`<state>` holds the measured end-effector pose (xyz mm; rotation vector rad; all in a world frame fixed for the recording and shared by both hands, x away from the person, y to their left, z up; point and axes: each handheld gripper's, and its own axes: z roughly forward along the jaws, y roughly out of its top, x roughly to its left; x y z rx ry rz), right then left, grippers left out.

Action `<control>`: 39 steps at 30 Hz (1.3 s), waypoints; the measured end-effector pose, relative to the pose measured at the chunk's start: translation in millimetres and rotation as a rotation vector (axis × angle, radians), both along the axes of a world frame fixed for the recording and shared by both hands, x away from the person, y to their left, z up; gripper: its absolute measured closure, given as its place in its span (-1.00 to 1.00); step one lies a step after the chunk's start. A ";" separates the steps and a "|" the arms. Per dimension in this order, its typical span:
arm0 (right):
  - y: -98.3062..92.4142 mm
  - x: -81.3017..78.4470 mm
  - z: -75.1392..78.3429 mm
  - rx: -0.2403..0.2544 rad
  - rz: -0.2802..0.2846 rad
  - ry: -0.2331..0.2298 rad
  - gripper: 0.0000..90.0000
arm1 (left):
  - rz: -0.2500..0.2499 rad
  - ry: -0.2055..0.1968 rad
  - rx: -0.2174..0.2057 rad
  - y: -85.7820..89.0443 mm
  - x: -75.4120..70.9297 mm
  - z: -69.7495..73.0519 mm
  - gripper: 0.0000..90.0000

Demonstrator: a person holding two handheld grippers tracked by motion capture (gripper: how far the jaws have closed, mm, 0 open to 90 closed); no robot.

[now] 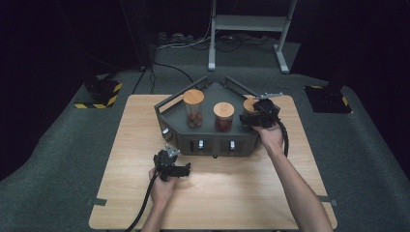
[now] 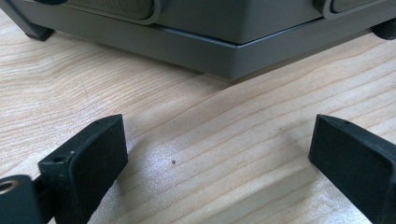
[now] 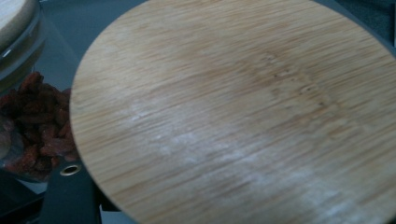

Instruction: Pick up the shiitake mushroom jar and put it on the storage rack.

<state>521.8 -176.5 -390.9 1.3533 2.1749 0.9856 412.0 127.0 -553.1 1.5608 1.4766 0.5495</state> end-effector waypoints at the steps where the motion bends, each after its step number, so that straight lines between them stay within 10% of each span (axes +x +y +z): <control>1: 0.3 -0.1 -0.5 -0.004 0.005 -0.007 -0.44 | 0.001 0.000 0.000 0.0 0.0 0.0 -0.91; 39: -8.5 -4.0 -13.5 0.065 0.012 -0.024 -0.72 | 0.004 0.000 -0.002 -0.5 0.1 -0.1 -0.91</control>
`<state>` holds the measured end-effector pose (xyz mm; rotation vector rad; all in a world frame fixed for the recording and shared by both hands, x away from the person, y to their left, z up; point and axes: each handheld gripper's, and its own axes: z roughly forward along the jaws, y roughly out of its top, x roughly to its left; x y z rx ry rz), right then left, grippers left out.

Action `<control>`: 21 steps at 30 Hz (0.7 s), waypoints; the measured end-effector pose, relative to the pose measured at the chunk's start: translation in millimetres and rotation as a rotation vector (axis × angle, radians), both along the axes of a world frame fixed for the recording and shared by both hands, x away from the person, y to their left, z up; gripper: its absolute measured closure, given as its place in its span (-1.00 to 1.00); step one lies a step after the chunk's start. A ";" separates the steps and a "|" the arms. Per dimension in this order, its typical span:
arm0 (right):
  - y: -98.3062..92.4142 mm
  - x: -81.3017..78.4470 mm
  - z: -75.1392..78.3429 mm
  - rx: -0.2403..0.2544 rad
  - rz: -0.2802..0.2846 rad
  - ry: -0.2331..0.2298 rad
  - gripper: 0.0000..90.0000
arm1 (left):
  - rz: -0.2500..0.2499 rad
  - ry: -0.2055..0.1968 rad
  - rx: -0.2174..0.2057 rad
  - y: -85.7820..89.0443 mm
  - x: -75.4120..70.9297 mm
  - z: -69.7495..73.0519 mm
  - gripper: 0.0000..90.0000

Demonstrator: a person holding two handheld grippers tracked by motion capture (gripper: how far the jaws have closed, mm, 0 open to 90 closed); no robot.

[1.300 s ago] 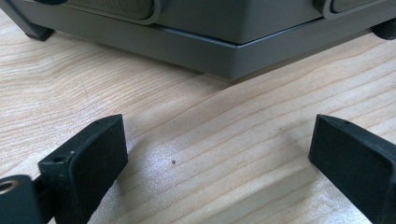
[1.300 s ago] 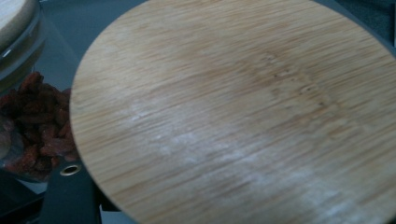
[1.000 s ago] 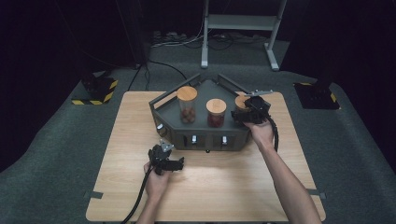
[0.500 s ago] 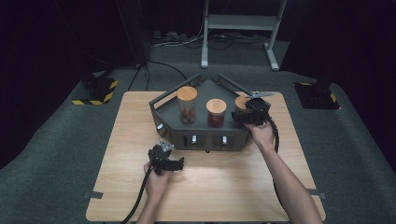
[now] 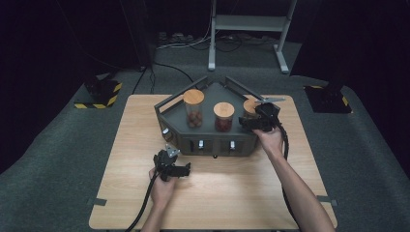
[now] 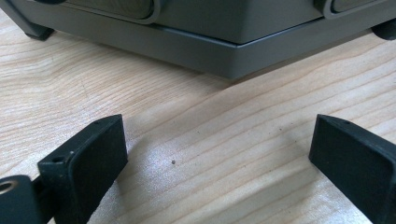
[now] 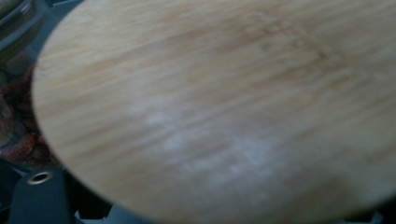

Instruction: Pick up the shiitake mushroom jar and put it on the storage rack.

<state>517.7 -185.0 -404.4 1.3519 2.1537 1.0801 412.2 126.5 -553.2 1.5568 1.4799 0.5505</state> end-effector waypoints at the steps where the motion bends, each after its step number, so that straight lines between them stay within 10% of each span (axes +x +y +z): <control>1: -0.8 -0.2 -0.2 0.008 -0.002 0.001 -0.74 | 0.001 -0.001 -0.002 -0.1 0.0 0.0 -0.91; 21: -12.9 -16.6 1.0 0.067 0.016 -0.041 -0.79 | 0.003 -0.001 -0.003 -0.4 0.2 -0.1 -0.91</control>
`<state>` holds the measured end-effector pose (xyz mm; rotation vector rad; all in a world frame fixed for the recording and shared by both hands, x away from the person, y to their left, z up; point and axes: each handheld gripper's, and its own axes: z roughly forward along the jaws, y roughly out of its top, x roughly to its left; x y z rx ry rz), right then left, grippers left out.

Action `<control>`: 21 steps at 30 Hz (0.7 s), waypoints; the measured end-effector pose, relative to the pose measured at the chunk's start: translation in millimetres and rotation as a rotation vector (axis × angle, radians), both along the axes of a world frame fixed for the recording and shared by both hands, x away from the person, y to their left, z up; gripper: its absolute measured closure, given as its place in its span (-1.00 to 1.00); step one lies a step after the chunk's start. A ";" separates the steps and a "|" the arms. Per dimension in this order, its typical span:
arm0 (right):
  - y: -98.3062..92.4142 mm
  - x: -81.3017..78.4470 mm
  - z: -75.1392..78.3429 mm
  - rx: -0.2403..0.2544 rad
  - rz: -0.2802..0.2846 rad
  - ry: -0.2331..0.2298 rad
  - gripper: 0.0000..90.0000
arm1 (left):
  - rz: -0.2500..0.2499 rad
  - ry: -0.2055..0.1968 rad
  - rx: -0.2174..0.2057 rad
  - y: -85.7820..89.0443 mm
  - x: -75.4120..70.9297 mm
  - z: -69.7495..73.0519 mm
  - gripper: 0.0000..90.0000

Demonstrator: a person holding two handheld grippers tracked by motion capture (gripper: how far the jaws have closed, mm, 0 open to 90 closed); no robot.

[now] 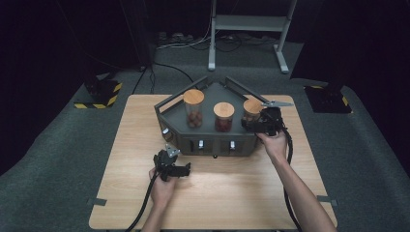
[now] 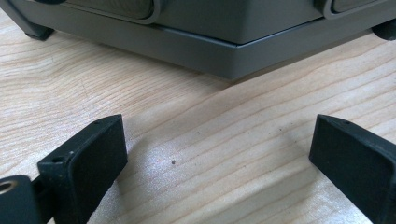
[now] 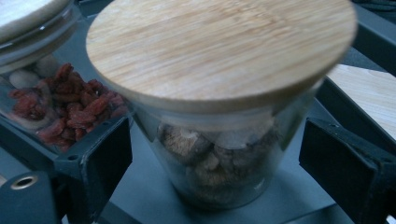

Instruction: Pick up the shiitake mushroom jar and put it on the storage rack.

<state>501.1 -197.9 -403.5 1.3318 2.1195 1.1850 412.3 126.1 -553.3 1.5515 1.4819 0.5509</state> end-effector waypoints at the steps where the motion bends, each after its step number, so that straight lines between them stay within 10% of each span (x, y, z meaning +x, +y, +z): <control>1: -0.4 -1.1 0.4 0.000 -0.001 -0.001 -0.79 | 0.000 0.000 0.000 0.0 0.0 0.0 -0.91; 21: -17.2 -25.4 5.4 0.024 0.014 -0.045 -0.79 | 0.001 0.001 0.001 -0.1 0.0 0.0 -0.92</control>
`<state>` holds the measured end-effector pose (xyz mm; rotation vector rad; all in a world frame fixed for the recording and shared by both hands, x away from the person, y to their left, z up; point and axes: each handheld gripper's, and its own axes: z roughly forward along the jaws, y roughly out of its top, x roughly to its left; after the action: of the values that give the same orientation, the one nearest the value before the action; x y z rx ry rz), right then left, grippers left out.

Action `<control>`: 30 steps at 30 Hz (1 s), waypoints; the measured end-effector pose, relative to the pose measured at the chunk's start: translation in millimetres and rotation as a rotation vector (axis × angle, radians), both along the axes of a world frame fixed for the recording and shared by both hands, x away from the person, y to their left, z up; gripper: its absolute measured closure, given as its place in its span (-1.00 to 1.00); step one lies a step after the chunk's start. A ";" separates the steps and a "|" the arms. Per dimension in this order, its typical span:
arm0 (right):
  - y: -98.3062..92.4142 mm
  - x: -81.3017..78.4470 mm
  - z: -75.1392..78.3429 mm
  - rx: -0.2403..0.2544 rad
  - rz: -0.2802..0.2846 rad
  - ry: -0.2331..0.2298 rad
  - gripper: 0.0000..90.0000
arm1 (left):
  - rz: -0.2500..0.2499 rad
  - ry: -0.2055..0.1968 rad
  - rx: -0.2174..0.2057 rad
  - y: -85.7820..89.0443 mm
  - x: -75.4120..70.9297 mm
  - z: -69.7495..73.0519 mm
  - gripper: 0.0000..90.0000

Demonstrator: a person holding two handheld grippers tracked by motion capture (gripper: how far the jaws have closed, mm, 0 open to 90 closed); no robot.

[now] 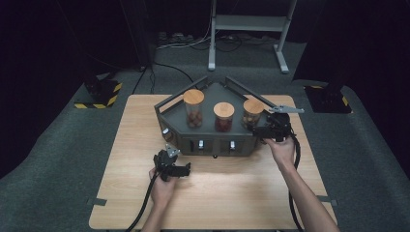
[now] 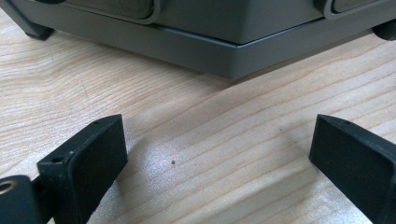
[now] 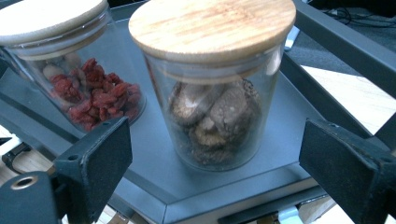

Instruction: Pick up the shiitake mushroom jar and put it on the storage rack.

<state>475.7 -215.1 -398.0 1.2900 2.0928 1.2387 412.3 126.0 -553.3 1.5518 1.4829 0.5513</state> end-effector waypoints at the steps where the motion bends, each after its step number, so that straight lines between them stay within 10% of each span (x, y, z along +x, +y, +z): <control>1: -0.2 -0.5 -0.6 0.000 0.001 0.002 -0.79 | 0.000 0.000 0.000 0.0 0.0 0.0 -0.91; 30: -24.3 -24.1 -6.7 0.057 0.009 -0.031 -0.80 | 0.000 0.000 0.000 0.0 0.0 0.0 -0.91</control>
<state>451.6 -239.4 -404.7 1.2782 2.0581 1.3230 412.3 126.0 -553.3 1.5517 1.4834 0.5514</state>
